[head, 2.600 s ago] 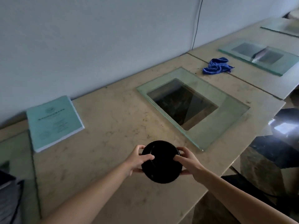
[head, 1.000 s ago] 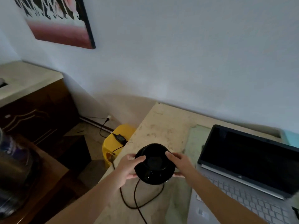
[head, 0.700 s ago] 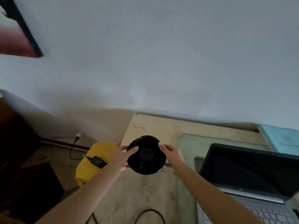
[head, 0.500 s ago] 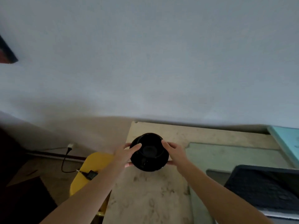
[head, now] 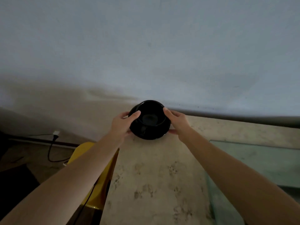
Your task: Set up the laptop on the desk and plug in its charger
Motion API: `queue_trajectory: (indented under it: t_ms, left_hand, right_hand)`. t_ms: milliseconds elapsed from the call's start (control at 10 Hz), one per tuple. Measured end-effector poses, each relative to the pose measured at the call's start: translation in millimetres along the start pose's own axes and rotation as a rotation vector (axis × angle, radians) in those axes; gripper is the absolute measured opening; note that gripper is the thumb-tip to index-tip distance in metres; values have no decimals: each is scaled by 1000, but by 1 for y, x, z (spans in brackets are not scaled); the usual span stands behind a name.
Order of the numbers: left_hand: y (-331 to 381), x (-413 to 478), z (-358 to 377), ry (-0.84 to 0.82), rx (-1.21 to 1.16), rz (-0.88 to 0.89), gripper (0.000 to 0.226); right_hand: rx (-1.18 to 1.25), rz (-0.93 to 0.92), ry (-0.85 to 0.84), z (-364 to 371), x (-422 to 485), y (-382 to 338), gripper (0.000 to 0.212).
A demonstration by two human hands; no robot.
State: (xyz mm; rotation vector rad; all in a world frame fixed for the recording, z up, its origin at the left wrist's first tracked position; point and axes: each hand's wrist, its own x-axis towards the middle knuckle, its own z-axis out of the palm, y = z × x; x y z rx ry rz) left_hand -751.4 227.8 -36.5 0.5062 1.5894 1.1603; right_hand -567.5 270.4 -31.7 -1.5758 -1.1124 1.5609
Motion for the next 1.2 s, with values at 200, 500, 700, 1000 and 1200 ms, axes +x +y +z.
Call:
queue_trajectory:
  t_ms: [200, 500, 700, 1000, 1200]
  left_hand:
    - [-1, 13, -2, 3, 13, 19, 55]
    - [-5, 20, -4, -14, 9, -10, 42]
    - [-4, 14, -2, -33, 23, 9, 43]
    - [-12, -15, -19, -44, 185, 178, 63]
    - [-2, -64, -22, -14, 493, 511, 70]
  right_hand:
    - [-18, -8, -6, 0, 16, 2, 17]
    - [-32, 4, 8, 2, 20, 1, 19]
    - [74, 37, 39, 9, 14, 2, 16]
    - [88, 15, 107, -8, -17, 18, 52]
    - [73, -157, 153, -23, -60, 6, 52]
